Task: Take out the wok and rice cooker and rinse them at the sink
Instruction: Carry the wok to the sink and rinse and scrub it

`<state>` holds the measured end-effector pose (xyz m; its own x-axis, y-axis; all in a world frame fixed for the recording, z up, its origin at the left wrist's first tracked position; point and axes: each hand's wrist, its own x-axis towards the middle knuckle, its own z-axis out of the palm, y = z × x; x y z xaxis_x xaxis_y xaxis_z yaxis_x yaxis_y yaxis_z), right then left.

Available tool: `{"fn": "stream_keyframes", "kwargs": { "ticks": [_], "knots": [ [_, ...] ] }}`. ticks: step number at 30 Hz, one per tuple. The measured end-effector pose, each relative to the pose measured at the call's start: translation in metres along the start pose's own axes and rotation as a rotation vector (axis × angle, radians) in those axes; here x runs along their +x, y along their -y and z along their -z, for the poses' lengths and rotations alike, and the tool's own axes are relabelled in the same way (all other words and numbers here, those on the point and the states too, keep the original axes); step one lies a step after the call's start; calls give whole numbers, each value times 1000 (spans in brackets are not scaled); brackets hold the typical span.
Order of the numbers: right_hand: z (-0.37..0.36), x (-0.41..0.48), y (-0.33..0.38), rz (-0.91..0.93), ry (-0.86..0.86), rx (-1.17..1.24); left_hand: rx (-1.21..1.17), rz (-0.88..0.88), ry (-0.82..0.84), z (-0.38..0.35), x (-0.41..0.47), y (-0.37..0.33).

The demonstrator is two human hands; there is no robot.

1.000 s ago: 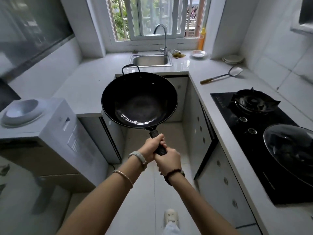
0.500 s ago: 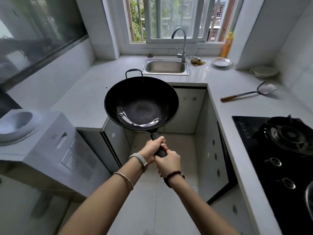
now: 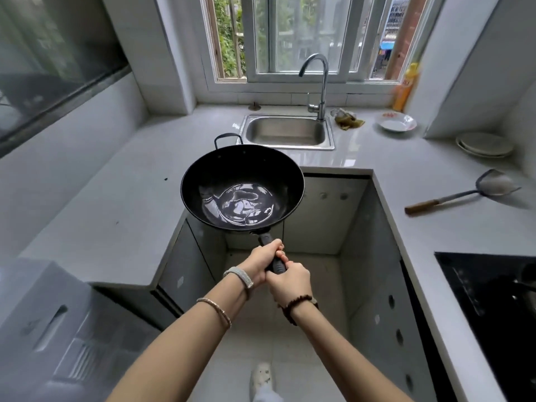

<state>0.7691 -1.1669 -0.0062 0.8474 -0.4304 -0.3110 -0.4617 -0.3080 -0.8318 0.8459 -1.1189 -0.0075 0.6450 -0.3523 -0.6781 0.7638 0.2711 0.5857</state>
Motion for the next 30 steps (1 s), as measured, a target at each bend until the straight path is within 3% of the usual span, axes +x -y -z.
{"fn": "stream_keyframes", "kwargs": {
  "ticks": [10, 30],
  "knots": [
    [-20, 134, 71, -14, -17, 7, 51, 17, -8, -22, 100, -119],
    [23, 412, 135, -17, 36, -45, -38, 5, -60, -128, 315, -265]
  ]
}}
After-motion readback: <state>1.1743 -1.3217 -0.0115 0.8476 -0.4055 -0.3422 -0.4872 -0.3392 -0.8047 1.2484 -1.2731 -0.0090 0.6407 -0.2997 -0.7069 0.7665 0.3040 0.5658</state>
